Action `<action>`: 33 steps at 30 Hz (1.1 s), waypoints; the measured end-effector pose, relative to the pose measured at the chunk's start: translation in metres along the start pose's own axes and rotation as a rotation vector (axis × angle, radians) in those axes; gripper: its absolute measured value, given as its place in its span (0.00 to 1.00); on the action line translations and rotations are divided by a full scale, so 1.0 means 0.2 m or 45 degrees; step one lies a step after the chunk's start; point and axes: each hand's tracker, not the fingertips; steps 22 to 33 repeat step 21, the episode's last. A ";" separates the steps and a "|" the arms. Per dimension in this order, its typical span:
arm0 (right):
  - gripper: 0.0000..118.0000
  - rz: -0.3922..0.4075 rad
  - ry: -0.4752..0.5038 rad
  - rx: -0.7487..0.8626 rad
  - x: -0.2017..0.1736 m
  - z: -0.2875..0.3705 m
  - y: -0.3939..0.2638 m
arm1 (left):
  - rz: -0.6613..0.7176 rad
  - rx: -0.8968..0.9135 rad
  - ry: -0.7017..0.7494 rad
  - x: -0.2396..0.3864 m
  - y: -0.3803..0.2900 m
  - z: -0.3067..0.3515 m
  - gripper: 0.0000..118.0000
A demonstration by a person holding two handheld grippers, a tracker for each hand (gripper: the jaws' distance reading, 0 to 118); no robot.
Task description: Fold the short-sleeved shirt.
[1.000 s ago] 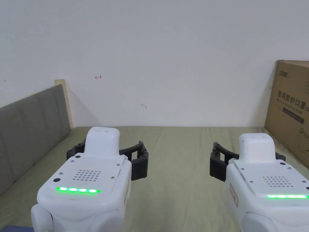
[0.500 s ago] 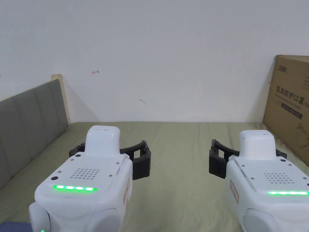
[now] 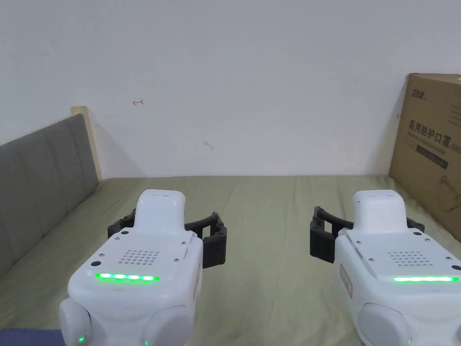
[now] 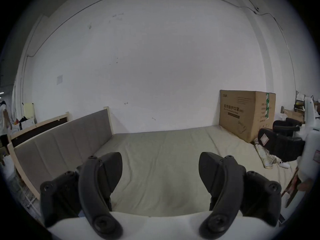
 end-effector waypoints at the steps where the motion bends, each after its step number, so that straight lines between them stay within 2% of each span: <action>1: 0.70 0.003 0.002 -0.006 0.00 0.00 0.00 | 0.007 0.013 -0.017 0.00 0.00 0.00 0.81; 5: 0.70 0.032 0.004 -0.010 0.00 0.00 -0.01 | 0.003 0.043 -0.054 0.00 -0.01 0.01 0.80; 18: 0.70 0.030 -0.001 -0.007 0.01 0.01 0.00 | -0.018 0.114 -0.088 0.01 -0.02 0.03 0.81; 33: 0.70 0.030 -0.007 -0.018 0.01 0.00 -0.01 | -0.051 0.096 -0.082 0.02 -0.02 0.03 0.81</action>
